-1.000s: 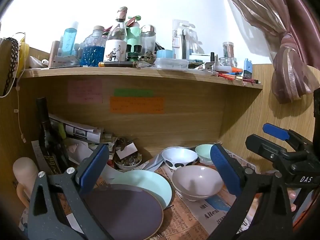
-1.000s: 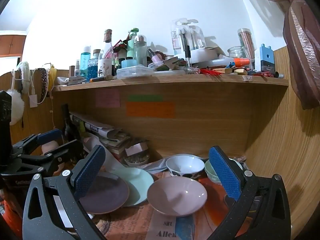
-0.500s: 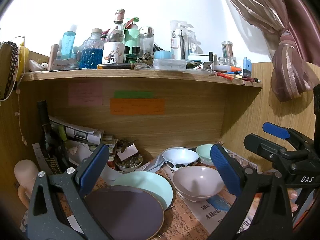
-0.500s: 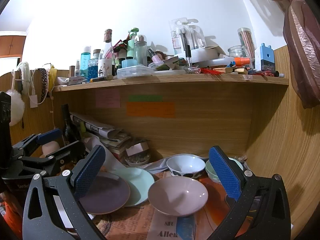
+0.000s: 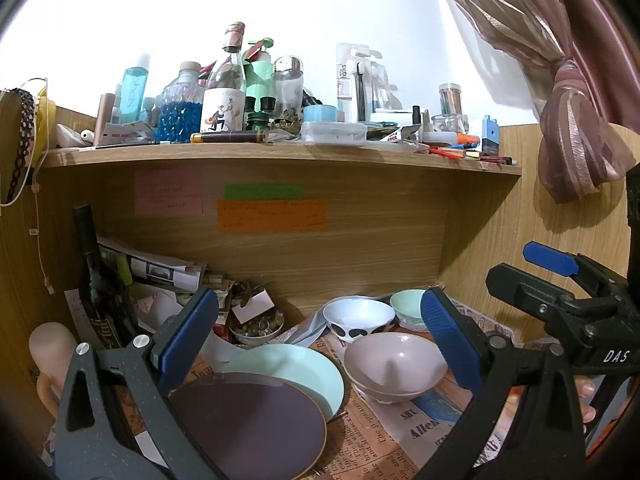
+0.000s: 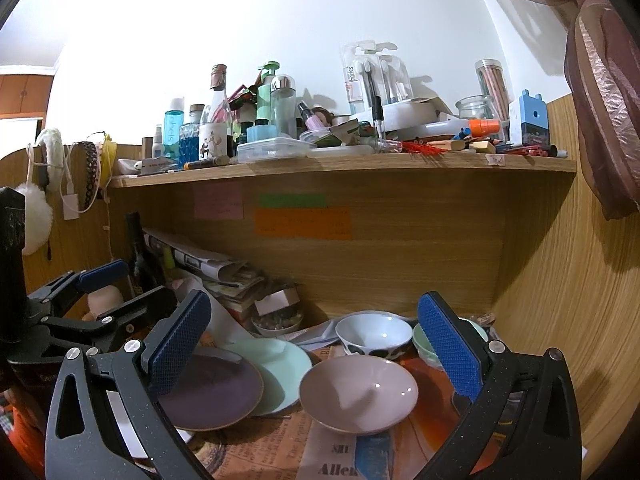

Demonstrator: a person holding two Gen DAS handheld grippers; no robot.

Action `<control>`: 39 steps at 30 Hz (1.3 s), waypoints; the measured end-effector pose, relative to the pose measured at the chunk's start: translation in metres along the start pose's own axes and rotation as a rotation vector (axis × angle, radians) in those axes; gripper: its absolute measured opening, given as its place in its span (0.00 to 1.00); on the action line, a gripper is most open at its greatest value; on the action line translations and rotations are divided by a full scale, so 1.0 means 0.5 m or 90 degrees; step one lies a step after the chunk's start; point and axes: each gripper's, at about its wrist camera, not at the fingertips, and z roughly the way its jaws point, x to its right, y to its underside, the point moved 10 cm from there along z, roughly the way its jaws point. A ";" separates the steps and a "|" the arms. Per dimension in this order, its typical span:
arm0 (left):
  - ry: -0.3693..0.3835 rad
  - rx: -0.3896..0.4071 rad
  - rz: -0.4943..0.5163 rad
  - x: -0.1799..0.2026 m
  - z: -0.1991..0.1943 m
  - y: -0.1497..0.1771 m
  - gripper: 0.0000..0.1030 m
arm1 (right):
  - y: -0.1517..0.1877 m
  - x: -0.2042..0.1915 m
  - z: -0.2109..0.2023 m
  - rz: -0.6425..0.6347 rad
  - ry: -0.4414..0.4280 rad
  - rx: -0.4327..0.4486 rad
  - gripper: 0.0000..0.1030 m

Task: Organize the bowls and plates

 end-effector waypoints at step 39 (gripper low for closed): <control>0.000 0.010 -0.002 0.000 -0.011 -0.009 1.00 | 0.000 -0.002 -0.003 0.009 -0.001 0.006 1.00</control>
